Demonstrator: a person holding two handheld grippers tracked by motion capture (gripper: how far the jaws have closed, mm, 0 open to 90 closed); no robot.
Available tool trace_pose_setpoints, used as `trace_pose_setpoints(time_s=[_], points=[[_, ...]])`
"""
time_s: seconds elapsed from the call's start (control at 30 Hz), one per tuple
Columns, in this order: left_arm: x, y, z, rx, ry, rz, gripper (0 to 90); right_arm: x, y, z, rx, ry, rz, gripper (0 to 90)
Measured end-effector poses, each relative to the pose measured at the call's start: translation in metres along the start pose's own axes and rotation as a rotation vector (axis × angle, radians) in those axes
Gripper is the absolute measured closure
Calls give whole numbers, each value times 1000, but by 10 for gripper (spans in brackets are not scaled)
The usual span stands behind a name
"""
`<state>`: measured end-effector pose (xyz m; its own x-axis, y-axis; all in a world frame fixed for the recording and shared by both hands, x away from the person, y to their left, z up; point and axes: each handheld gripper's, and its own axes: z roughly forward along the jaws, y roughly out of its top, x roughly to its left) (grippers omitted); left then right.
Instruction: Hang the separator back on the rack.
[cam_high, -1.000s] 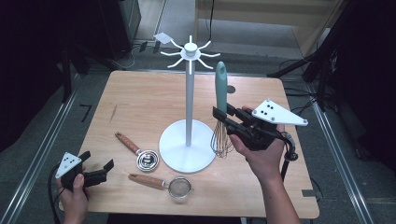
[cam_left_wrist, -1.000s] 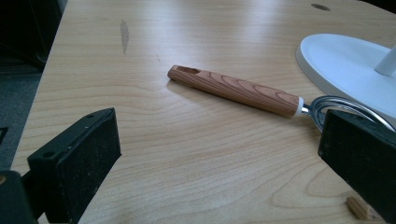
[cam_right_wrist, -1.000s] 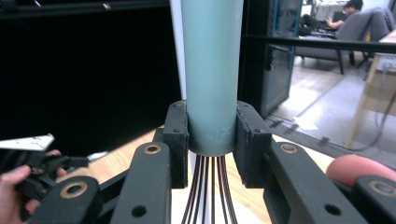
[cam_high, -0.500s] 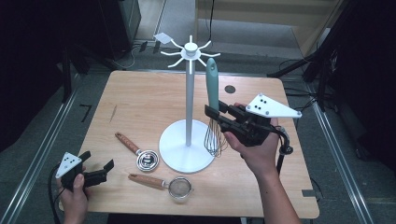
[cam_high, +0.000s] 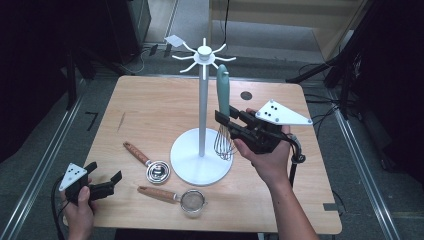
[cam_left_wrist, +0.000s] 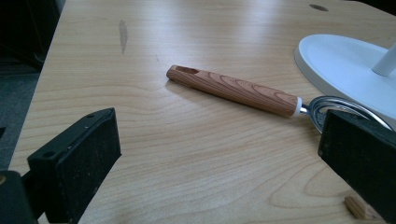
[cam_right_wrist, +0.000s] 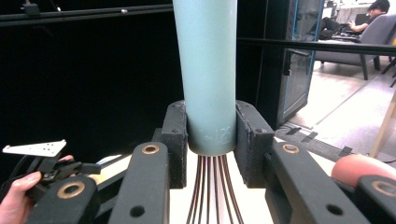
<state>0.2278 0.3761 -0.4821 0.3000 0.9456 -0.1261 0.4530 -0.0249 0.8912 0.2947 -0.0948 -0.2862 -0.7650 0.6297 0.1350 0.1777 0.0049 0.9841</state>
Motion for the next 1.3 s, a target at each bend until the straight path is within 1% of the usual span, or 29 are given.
trace_pose_setpoints(time_s=[0.07, 0.23, 0.27, 0.3, 0.47, 0.53, 0.57, 0.6, 0.67, 0.7, 0.77, 0.83, 0.87, 0.9, 0.97, 1.0, 1.07, 1.17, 1.2, 1.23, 1.3], points=[[0, 0, 0, 0, 0, 0, 0, -1, 1, 3, 4, -13, -6, 697], [0, 0, 0, -1, 0, 3, 0, 0, 2, 8, 10, -7, -10, 697], [0, 0, 0, -1, 0, 1, 0, 0, 2, 8, 11, -8, -9, 688], [0, 0, 0, -2, 1, -1, 0, 0, 2, 8, 11, -9, -5, 656], [0, 0, 0, -2, -1, -2, 0, -2, 2, 3, -9, 9, -3, 647], [0, 0, 0, -4, -1, -4, 0, -4, 3, -2, -24, 18, 22, 667], [0, 0, 0, -3, -1, -4, 0, -6, 3, -4, -29, 19, 23, 691], [0, 0, 0, -3, 0, -3, 0, -6, 4, -6, -32, 11, 23, 716], [0, 0, 0, -2, 0, -3, 0, -8, 6, -6, -33, -7, 22, 797], [0, 0, 0, -2, 0, -2, 0, -8, 8, -6, -36, -20, 13, 833], [0, 0, 0, -3, -1, -3, 0, -9, 9, -4, -39, -44, 17, 900], [0, 0, 0, -5, 0, -4, 0, -11, 9, 2, -28, -88, 26, 900], [0, 0, 0, -4, 0, -3, 0, -13, 8, 5, -27, -105, 20, 900], [0, 0, 0, -3, 0, -2, 0, -13, 8, 8, -27, -114, 15, 900], [0, 0, 0, 0, -1, 1, 0, -13, 8, 14, -22, -129, -11, 900], [0, 0, 0, -1, -3, 0, 0, -14, 9, 17, -27, -127, -16, 900], [0, 0, 0, 0, -2, 2, 0, -14, 11, 19, -31, -107, -11, 900], [0, 0, 0, -1, -1, 2, 0, -10, 13, 18, -35, -88, -15, 900], [0, 0, 0, -3, -1, 2, 0, -10, 13, 18, -38, -82, -24, 900], [0, 0, 0, -3, -2, 1, 0, -9, 13, 17, -35, -72, -21, 900], [0, 0, 0, -2, -2, 3, 0, -5, 12, 16, -28, -62, -30, 900]])
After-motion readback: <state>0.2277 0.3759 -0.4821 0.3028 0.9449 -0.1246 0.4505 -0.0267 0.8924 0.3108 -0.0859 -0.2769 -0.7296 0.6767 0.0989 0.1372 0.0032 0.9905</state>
